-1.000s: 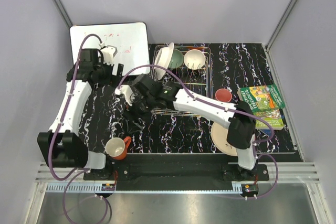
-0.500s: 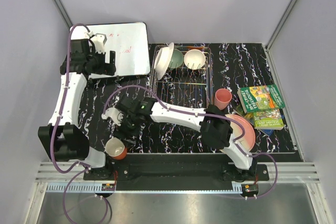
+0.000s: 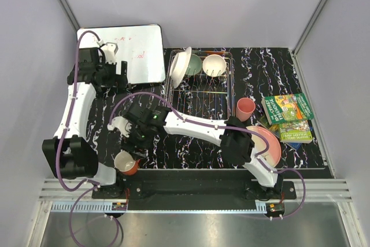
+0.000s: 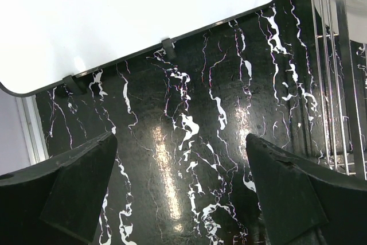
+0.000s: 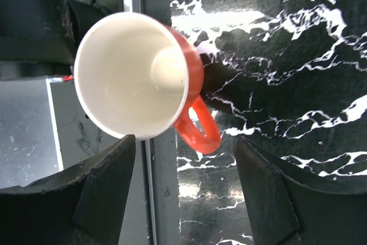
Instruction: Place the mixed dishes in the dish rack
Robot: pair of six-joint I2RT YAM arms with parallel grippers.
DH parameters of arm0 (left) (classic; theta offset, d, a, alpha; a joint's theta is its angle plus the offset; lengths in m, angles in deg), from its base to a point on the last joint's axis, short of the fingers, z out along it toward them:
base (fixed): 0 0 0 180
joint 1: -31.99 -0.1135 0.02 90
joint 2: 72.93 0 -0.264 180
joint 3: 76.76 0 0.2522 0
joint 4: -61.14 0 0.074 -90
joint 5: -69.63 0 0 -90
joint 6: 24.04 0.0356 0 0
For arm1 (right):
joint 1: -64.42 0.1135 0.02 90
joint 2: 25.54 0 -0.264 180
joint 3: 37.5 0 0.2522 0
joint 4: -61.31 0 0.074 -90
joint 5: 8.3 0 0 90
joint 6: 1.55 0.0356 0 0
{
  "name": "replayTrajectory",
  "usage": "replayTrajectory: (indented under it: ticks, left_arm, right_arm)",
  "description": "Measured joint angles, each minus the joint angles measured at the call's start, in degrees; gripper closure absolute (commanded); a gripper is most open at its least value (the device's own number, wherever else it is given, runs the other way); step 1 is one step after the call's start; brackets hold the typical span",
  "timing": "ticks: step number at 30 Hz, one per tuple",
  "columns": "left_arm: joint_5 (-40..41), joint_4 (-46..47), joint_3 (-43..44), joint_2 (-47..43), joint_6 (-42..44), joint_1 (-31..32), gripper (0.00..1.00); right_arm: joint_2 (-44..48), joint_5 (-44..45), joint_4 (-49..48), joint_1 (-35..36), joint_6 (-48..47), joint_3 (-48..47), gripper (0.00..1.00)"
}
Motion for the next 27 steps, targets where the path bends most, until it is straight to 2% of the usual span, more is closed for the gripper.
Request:
replayTrajectory:
  ticks: [18,27]
  left_arm:
    - [-1.16,1.31,-3.82,-2.93,1.84,-2.36,0.01]
    - [-1.62,1.38,-4.37,-3.13,2.78,-2.86,0.01]
  right_arm:
    - [-0.98,2.27,0.0,0.15,-0.46,-2.14,0.23]
    - [-1.9,2.23,-0.17,0.15,0.11,-8.26,0.23]
